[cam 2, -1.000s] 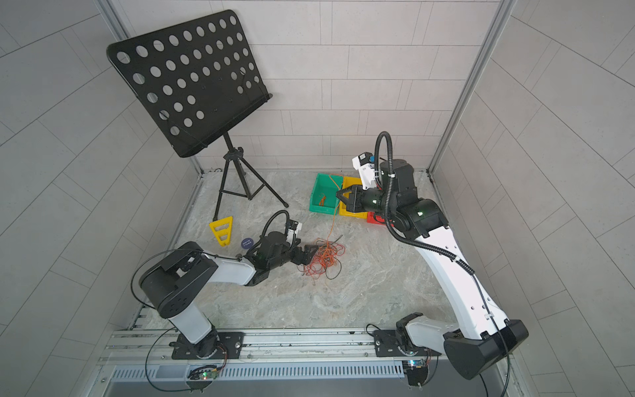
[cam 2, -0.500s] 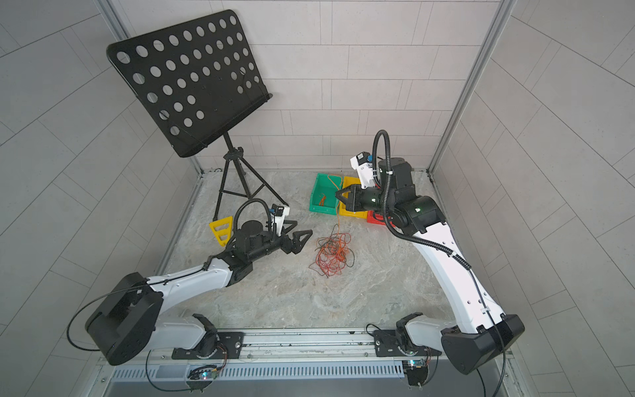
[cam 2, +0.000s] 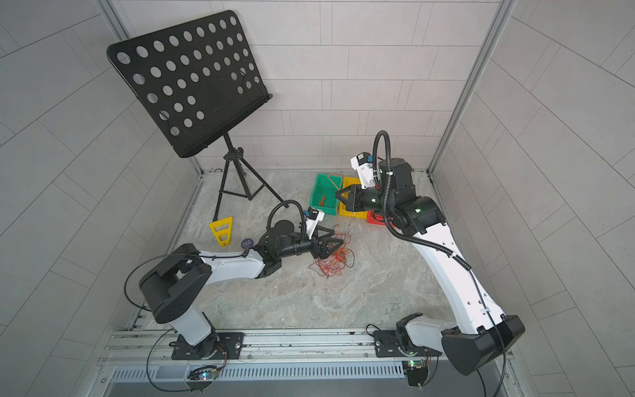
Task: Untangle and sort cables by color
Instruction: Untie the cable.
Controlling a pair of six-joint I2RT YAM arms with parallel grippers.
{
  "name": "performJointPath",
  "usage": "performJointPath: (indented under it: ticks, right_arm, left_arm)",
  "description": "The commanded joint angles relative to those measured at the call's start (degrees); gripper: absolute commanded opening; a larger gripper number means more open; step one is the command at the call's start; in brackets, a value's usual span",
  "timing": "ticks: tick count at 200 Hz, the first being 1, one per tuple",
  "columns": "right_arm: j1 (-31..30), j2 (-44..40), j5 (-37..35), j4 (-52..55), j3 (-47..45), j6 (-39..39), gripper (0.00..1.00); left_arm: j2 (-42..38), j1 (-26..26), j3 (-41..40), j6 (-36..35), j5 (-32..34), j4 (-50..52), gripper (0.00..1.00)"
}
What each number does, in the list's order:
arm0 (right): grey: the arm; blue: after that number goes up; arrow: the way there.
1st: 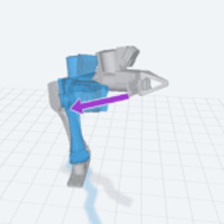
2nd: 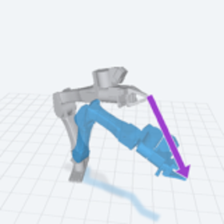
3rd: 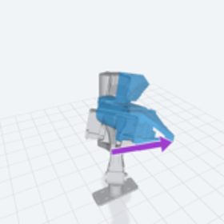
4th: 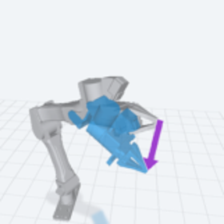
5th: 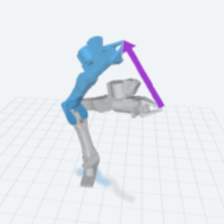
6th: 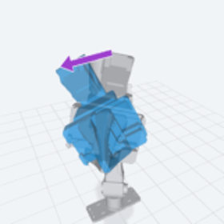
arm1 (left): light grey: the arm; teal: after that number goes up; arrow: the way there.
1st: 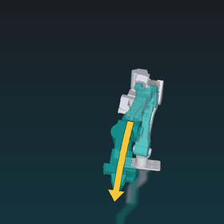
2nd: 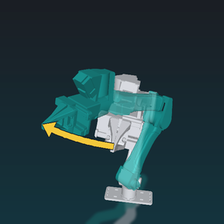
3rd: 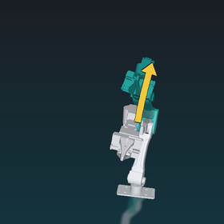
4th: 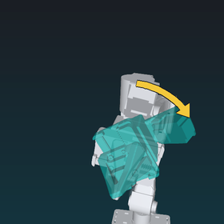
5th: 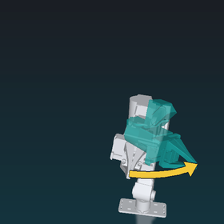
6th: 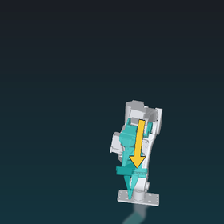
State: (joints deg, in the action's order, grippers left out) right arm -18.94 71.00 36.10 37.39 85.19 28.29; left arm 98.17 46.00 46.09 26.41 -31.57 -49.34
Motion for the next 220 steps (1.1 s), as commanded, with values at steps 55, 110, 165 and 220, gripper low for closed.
performJointPath:
  ticks: [55,110,165,220]
  right_arm:
    - [3.24,-1.63,1.56,-0.15,-3.19,-0.67,0.00]
    - [8.66,-0.56,-4.42,5.01,-8.89,-6.21,0.46]
    - [8.65,-6.22,-2.34,-6.58,-29.00,-2.10,0.55]
    - [1.24,1.65,2.19,-17.77,-37.11,4.89,0.57]
  left_arm:
    - [-0.43,-0.03,-0.69,1.87,0.73,-6.71,0.03]
    - [-8.75,-3.50,-6.58,2.78,3.04,-5.04,0.00]
    - [-14.02,-6.15,-7.49,2.18,2.79,0.07,0.00]
    - [-14.81,-6.10,-7.11,2.04,3.09,1.19,0.00]
